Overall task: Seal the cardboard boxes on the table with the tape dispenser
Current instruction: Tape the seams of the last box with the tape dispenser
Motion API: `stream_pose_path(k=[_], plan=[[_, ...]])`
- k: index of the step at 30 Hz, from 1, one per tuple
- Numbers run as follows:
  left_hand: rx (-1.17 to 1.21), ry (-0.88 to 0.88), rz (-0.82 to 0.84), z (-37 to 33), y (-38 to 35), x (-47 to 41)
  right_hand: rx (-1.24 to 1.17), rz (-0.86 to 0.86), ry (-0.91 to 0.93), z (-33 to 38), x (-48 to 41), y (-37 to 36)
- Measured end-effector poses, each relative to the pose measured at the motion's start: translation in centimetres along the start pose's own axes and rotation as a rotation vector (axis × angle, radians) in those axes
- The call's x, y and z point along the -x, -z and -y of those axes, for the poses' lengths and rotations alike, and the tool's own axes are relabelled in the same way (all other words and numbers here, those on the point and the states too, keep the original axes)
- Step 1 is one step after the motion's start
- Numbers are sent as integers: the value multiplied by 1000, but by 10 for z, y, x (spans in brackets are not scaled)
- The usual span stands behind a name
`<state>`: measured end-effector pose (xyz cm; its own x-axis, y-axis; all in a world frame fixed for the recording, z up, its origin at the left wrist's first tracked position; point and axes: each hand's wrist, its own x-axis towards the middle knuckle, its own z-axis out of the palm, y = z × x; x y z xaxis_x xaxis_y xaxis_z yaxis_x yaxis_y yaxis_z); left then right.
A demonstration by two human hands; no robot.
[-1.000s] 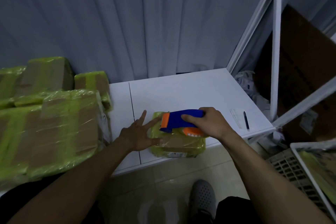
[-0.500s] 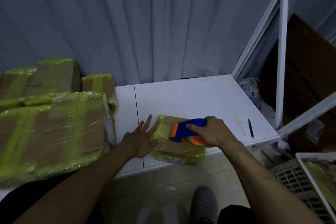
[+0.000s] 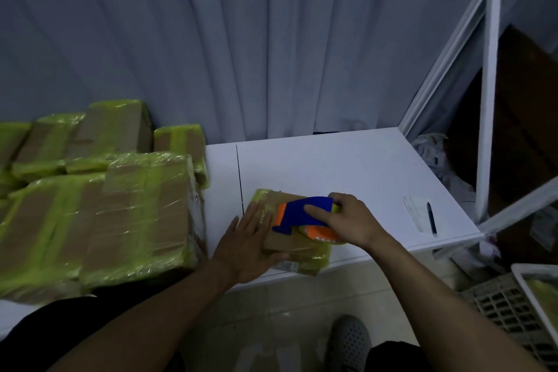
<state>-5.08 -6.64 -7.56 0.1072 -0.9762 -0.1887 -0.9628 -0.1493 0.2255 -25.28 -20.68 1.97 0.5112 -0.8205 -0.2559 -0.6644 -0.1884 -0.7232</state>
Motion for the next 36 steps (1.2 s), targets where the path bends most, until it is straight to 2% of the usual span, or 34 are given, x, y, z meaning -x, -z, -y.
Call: stream_pose_path(k=[8, 16, 20, 25, 28, 31, 33, 36], plan=[[-197, 25, -44, -1, -9, -2, -77, -38, 27, 0, 1, 3], [-222, 34, 6, -4, -4, -4, -119, -42, -9, -12, 14, 46], [-205, 10, 27, -5, -2, -6, -56, 8, -19, -21, 11, 48], [-247, 3, 87, -6, 13, -9, 54, -12, -5, -18, 2, 34], [-267, 55, 164, 1, 30, -12, 69, -1, -1, -11, -3, 21], [-254, 142, 159, 15, 41, -10, 82, -5, 22, -2, -8, -1], [-240, 98, 142, 22, 41, -9, 83, -9, 46, 3, -11, -11], [-40, 13, 124, 20, 35, -10, 77, -7, 46, 6, -13, -14]])
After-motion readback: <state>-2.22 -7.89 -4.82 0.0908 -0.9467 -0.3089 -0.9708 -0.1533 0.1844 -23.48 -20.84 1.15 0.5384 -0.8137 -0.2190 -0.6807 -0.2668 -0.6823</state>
